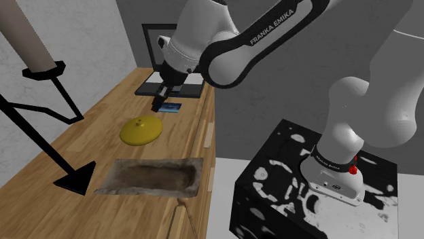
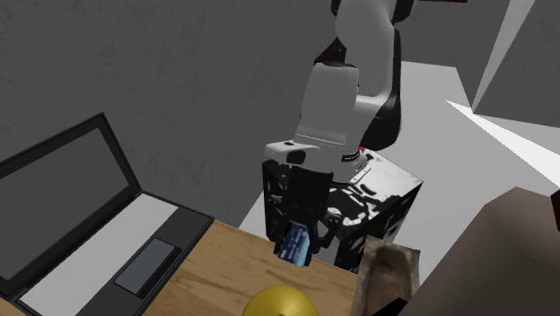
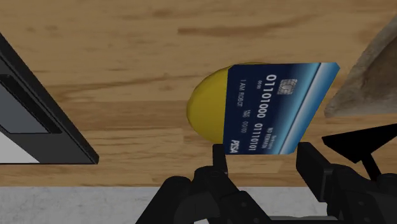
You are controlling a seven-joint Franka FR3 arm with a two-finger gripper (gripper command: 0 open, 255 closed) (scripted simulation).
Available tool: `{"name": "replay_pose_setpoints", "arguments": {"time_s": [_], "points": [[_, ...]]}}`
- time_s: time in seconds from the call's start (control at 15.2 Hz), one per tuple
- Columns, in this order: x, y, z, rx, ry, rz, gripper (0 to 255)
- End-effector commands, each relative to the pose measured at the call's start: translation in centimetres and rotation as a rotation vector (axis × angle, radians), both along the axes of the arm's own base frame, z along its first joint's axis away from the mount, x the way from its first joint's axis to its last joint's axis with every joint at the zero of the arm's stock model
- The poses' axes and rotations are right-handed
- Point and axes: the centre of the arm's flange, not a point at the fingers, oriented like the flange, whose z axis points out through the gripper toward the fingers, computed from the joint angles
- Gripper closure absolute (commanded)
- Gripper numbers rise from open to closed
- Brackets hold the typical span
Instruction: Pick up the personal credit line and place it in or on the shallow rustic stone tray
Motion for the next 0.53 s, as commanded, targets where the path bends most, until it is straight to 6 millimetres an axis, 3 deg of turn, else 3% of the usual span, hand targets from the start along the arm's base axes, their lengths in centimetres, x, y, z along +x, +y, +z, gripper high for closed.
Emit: {"name": "replay_pose_setpoints", "arguments": {"time_s": [0.0,0.46], "points": [[-1.5,2.5,0.1,0.001,0.0,-0.002,255],[-6.1,10.5,0.5,0.001,0.0,-0.002,255]]}}
